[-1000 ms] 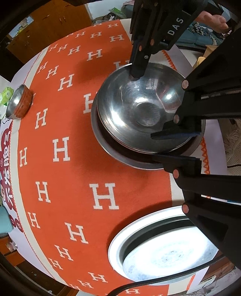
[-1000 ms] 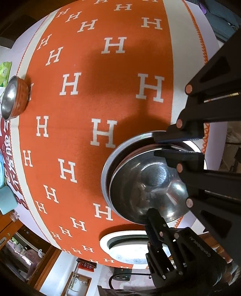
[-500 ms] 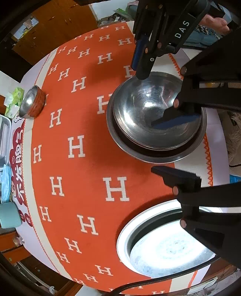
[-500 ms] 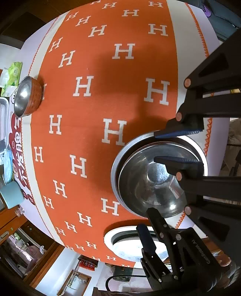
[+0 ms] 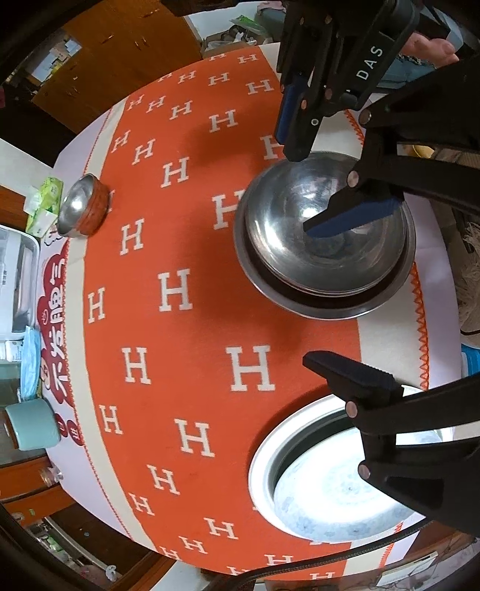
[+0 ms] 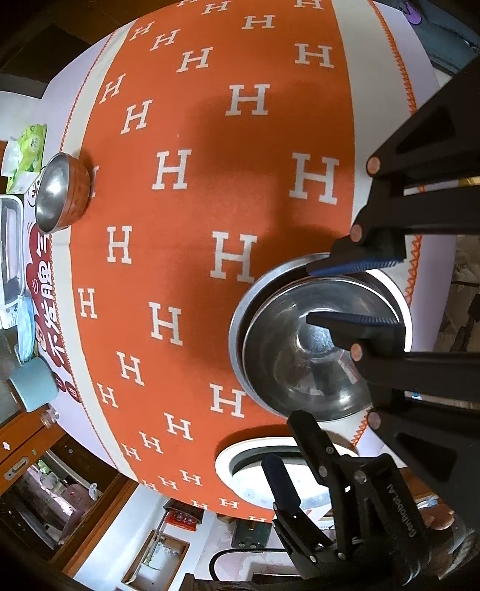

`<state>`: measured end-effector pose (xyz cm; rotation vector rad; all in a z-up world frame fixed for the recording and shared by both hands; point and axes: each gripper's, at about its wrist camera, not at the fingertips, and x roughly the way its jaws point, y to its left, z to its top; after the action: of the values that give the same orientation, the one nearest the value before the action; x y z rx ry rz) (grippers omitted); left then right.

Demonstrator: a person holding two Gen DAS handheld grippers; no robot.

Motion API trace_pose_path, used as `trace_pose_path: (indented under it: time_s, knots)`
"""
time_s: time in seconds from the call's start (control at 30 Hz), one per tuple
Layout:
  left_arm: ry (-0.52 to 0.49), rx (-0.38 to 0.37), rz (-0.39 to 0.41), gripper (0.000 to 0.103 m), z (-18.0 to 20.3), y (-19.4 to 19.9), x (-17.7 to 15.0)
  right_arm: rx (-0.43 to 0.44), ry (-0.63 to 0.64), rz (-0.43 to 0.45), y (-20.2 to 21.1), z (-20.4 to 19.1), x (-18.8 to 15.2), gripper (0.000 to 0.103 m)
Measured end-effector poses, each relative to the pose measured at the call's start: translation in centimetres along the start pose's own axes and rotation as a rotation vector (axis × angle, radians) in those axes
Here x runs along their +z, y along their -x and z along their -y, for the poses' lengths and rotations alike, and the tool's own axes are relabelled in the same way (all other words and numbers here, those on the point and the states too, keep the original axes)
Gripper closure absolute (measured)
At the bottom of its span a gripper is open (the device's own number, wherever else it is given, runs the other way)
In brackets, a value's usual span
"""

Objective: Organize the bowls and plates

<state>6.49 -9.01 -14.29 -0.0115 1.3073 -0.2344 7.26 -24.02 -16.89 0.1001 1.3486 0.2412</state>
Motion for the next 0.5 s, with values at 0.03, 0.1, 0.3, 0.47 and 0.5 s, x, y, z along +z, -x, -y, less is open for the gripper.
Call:
trace_pose_path:
  time_s: [0.03,0.1,0.3,0.47,0.5]
  knots:
    - [-0.001,0.0,0.005,0.039,0.0,0.2,0.2,0.009,-0.003,0.007,0.2,0.1,0.0,0.083]
    - [-0.006,0.002,0.017,0.037,0.1,0.7,0.6,0.019,-0.009,0.016,0.6,0.1,0.1,0.083]
    - [-0.036,0.016,0.076,0.037,0.7,2.8,2.8,0.054,-0.02,0.064,2.2,0.5,1.1,0.083]
    - [-0.079,0.037,0.157,0.035,1.2,5.1,6.4,0.037,-0.026,0.125,4.2,1.4,3.3,0.083]
    - [-0.083,0.038,0.17,0.035,1.3,5.5,7.1,0.029,-0.027,0.137,4.6,1.6,3.9,0.083]
